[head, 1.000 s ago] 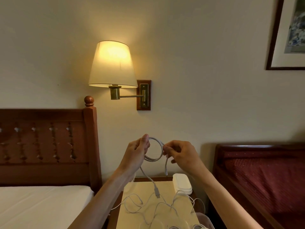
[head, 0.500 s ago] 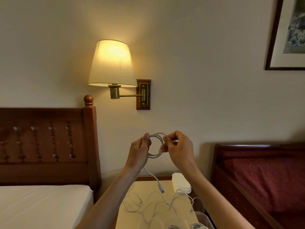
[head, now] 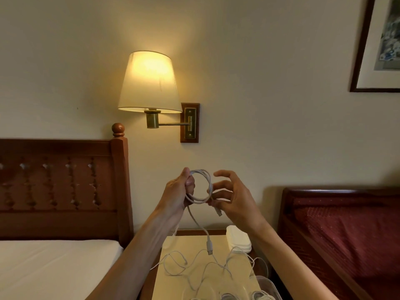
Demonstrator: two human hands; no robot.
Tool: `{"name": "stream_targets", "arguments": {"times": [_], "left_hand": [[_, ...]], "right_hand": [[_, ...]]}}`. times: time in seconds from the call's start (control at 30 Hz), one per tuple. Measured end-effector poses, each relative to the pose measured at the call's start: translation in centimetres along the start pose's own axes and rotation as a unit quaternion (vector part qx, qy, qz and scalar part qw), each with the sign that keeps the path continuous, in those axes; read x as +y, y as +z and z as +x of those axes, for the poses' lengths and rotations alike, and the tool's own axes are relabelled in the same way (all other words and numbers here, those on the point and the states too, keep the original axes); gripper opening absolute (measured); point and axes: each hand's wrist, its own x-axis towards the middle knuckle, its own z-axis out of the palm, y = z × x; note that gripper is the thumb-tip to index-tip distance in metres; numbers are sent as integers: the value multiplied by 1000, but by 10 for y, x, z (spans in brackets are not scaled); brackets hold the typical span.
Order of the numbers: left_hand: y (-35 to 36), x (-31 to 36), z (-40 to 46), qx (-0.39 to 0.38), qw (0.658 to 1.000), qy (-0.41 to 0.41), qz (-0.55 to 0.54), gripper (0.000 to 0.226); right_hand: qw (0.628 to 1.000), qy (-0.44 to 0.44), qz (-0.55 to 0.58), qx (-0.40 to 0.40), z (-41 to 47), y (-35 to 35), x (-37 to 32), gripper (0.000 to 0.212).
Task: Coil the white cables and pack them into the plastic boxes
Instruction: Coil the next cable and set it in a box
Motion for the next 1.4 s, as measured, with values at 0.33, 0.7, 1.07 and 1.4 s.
{"name": "stream_targets", "arguments": {"times": [0.33, 0.7, 1.07, 1.4], "left_hand": [[5, -10, -4, 10, 997, 18, 74, 46], [-79, -55, 6, -102, 938, 152, 294, 25], [-54, -44, 9, 41, 968, -12, 246, 17], [-1, -21, -3, 45, 976, -116, -176, 40]], "right_hand": [[965, 114, 236, -16, -4, 5, -4, 34], [889, 175, 424, 9, 8, -41, -9, 21], [861, 197, 460, -92, 6, -25, -13, 23], [823, 196, 516, -135, 3, -15, -13, 15]]}}
